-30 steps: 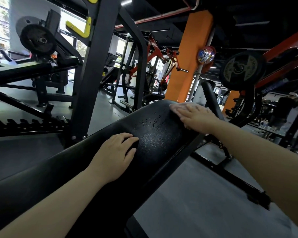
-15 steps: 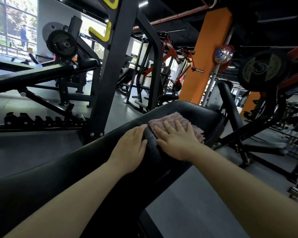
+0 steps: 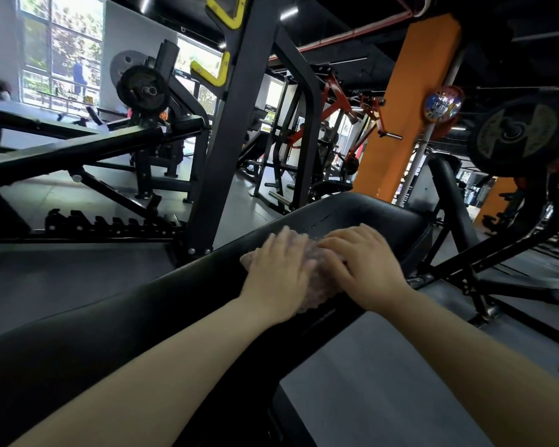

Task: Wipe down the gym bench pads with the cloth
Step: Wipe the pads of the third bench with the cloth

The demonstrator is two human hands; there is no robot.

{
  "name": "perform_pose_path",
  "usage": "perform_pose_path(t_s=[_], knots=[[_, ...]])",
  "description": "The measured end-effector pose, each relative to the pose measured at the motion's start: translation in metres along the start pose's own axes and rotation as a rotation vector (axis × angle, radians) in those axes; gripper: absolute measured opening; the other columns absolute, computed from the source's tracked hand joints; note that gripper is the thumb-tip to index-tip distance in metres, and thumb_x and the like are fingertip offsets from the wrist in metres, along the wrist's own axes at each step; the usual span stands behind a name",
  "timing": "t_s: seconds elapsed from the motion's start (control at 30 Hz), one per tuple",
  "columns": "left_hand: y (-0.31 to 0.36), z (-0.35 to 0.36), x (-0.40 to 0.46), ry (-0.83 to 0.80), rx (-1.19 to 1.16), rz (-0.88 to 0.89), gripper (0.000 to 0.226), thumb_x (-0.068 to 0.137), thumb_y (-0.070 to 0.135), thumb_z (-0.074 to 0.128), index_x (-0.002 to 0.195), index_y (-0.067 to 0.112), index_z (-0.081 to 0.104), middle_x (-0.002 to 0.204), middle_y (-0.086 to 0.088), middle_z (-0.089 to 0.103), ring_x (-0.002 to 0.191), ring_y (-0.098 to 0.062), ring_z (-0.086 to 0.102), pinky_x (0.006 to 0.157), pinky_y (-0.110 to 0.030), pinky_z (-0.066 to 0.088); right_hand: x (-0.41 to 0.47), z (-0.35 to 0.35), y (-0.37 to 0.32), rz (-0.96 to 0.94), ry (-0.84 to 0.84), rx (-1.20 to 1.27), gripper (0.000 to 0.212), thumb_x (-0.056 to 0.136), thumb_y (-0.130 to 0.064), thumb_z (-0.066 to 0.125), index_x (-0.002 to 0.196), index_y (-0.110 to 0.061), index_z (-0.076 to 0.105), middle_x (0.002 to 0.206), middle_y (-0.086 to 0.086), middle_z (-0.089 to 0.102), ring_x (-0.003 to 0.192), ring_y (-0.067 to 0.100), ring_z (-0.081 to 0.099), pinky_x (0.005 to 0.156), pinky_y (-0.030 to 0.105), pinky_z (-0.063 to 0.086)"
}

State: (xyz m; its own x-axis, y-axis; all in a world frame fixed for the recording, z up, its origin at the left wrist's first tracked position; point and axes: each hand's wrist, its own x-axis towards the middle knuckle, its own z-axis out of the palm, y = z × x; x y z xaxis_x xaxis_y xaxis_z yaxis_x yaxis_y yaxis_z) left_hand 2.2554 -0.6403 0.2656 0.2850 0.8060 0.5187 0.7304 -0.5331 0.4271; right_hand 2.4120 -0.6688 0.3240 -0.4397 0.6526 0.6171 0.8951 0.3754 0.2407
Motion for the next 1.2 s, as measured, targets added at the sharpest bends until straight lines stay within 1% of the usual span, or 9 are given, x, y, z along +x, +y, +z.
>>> perform_pose_path(t_s=[0.1,0.27,0.57,0.73,0.93,1.03,1.1,1.13,1.2], knots=[[0.009,0.012,0.012,-0.257,0.114,-0.049,0.053,0.096,0.057,0.014,0.146,0.047,0.002,0.158,0.003,-0.013,0.143,-0.031,-0.015,0.108,-0.064,-0.006,-0.005,0.007,0.021,0.043,0.021,-0.024,0.044,0.092,-0.040,0.032,0.097,-0.022,0.072,0.101,-0.004,0.067,0.097,0.022,0.059,0.101,0.044,0.035],[-0.020,0.008,0.051,-0.330,0.111,-0.128,0.053,0.096,0.058,0.011,0.145,0.048,-0.004,0.157,0.004,-0.016,0.143,-0.032,-0.017,0.106,-0.068,-0.007,-0.007,0.017,0.026,0.063,0.025,-0.023,0.043,0.093,-0.041,0.031,0.107,-0.023,0.069,0.106,-0.005,0.065,0.105,0.019,0.054,0.105,0.045,0.031],[-0.079,0.019,0.117,-0.288,0.059,-0.134,0.060,0.093,0.064,0.014,0.147,0.043,0.001,0.159,0.003,0.007,0.143,-0.026,0.017,0.111,-0.057,0.018,-0.007,0.022,0.027,0.075,0.055,-0.051,0.042,0.090,-0.040,0.034,0.107,-0.024,0.069,0.104,-0.007,0.064,0.104,0.018,0.055,0.104,0.041,0.031],[-0.092,0.017,0.110,-0.267,-0.051,-0.127,0.062,0.095,0.058,0.022,0.150,0.034,0.007,0.157,-0.001,0.018,0.142,-0.025,0.020,0.114,-0.047,0.019,-0.007,0.021,0.026,0.097,0.046,-0.053,0.043,0.090,-0.041,0.033,0.107,-0.023,0.069,0.104,-0.005,0.065,0.103,0.021,0.056,0.103,0.043,0.033],[-0.075,-0.002,0.037,-0.328,0.187,-0.116,0.058,0.093,0.062,0.013,0.142,0.048,-0.015,0.157,0.012,-0.013,0.145,-0.023,-0.007,0.109,-0.065,0.001,-0.007,0.020,0.024,0.109,-0.006,-0.065,0.047,0.090,-0.045,0.030,0.112,-0.025,0.067,0.108,-0.004,0.064,0.108,0.022,0.054,0.107,0.044,0.030],[-0.067,-0.015,-0.019,-0.426,0.183,-0.060,0.072,0.054,0.089,-0.013,0.119,0.063,-0.025,0.153,0.019,-0.024,0.142,-0.020,-0.021,0.107,-0.064,-0.007,-0.007,0.021,0.024,0.103,-0.012,-0.065,0.048,0.090,-0.046,0.030,0.114,-0.025,0.066,0.110,-0.005,0.064,0.110,0.022,0.054,0.107,0.045,0.029],[-0.063,-0.021,-0.034,-0.460,0.173,-0.042,0.076,0.038,0.092,-0.022,0.110,0.068,-0.030,0.151,0.021,-0.027,0.141,-0.020,-0.024,0.107,-0.064,-0.009,-0.007,0.020,0.024,0.101,-0.014,-0.067,0.049,0.090,-0.047,0.030,0.114,-0.026,0.066,0.111,-0.004,0.064,0.110,0.022,0.054,0.107,0.045,0.029],[-0.063,-0.020,-0.031,-0.466,0.174,-0.044,0.074,0.040,0.092,-0.022,0.110,0.069,-0.030,0.151,0.021,-0.027,0.141,-0.021,-0.025,0.106,-0.065,-0.009,-0.007,0.020,0.024,0.100,-0.015,-0.067,0.049,0.090,-0.048,0.030,0.115,-0.026,0.066,0.111,-0.004,0.064,0.111,0.023,0.054,0.107,0.045,0.029],[-0.058,-0.017,-0.013,-0.455,0.191,-0.060,0.057,0.067,0.086,-0.006,0.117,0.067,-0.025,0.152,0.018,-0.026,0.142,-0.025,-0.023,0.106,-0.067,-0.008,-0.007,0.020,0.023,0.098,-0.021,-0.066,0.050,0.090,-0.048,0.029,0.116,-0.026,0.066,0.112,-0.003,0.064,0.111,0.023,0.054,0.107,0.045,0.029]])
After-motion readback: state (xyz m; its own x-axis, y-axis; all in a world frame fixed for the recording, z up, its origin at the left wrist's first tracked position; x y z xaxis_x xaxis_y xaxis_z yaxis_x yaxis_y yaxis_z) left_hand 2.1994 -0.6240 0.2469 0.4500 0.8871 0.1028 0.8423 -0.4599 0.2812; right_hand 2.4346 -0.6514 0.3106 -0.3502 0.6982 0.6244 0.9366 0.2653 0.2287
